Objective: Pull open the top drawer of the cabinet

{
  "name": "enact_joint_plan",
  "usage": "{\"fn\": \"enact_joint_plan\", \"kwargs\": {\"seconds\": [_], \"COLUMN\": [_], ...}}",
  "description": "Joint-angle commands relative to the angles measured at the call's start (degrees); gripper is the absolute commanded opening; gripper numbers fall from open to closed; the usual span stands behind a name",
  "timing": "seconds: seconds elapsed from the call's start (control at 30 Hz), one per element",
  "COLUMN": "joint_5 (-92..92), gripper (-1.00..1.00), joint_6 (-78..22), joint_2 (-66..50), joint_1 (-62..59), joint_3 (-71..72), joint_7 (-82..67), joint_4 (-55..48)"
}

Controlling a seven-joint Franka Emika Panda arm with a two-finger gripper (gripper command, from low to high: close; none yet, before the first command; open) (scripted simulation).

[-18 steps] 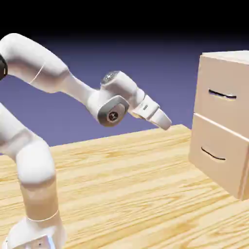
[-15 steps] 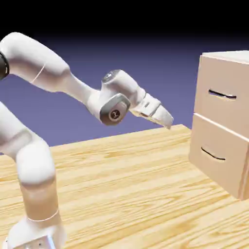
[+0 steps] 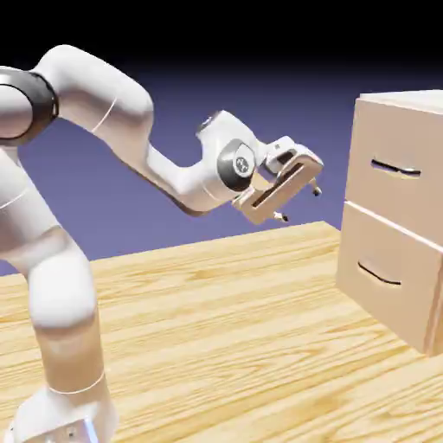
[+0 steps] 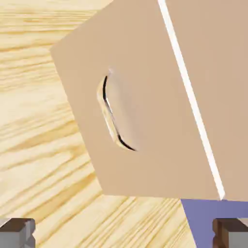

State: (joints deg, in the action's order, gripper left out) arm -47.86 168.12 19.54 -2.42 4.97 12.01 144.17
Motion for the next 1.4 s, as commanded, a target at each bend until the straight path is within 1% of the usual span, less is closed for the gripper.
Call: {"fn": "enact_joint_plan", "kwargs": {"seconds": [0.0, 1.37], "joint_5": [-2.5, -104.7], "gripper": [0.0, 0.0], "joint_6": [-0.3, -12.9], "joint_2": [-0.7, -28.7], "joint_1": [-0.2, -6.8], "joint_3": [0.3, 10.9], "joint_7": [-1.6, -66.6], "joint_4": [-0.9, -36.8]}}
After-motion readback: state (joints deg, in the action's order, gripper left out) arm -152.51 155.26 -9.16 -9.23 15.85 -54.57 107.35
